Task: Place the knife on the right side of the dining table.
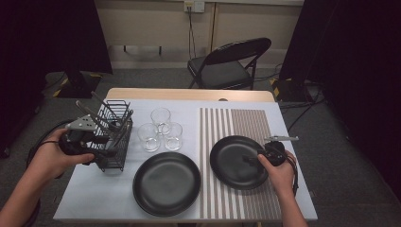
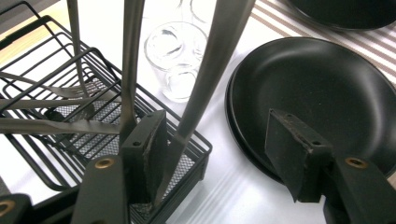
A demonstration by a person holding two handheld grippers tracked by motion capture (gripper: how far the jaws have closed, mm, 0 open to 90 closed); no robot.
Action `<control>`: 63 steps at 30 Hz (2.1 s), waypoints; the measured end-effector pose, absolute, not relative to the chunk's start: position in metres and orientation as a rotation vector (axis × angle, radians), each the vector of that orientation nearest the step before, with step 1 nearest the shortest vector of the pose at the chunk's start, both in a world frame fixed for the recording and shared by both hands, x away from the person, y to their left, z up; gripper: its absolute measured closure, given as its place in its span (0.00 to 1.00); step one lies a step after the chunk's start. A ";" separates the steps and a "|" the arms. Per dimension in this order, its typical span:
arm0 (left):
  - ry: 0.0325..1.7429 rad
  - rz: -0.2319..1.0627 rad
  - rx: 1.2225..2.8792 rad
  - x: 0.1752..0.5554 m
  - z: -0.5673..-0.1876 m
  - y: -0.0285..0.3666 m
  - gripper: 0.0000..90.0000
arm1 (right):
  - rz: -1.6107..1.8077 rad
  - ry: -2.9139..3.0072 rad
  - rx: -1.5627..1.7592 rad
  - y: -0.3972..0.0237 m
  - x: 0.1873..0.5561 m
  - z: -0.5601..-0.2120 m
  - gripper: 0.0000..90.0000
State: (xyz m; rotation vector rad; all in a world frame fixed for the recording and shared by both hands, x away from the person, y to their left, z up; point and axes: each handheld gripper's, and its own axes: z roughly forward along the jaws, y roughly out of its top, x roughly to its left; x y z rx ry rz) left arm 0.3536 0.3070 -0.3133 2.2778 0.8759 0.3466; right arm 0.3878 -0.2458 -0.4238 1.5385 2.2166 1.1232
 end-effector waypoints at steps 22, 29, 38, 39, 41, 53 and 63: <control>0.889 0.331 2.344 0.371 -0.313 0.304 0.49 | 1.128 2.215 1.533 -0.246 0.387 -0.422 0.26; 0.879 0.315 2.343 0.375 -0.317 0.303 0.52 | 1.130 2.214 1.534 -0.246 0.387 -0.421 0.26; 0.890 0.314 2.360 0.381 -0.323 0.302 0.57 | 1.129 2.214 1.532 -0.246 0.387 -0.421 0.26; 0.888 0.315 2.361 0.381 -0.324 0.301 0.58 | 1.129 2.214 1.532 -0.246 0.387 -0.421 0.26; 0.885 0.313 2.359 0.382 -0.325 0.301 0.58 | 1.130 2.215 1.532 -0.245 0.387 -0.421 0.26; 0.890 0.296 2.353 0.385 -0.329 0.301 0.61 | 1.134 2.217 1.528 -0.245 0.387 -0.421 0.26; 0.896 0.292 2.353 0.387 -0.331 0.302 0.62 | 1.131 2.218 1.533 -0.246 0.387 -0.422 0.26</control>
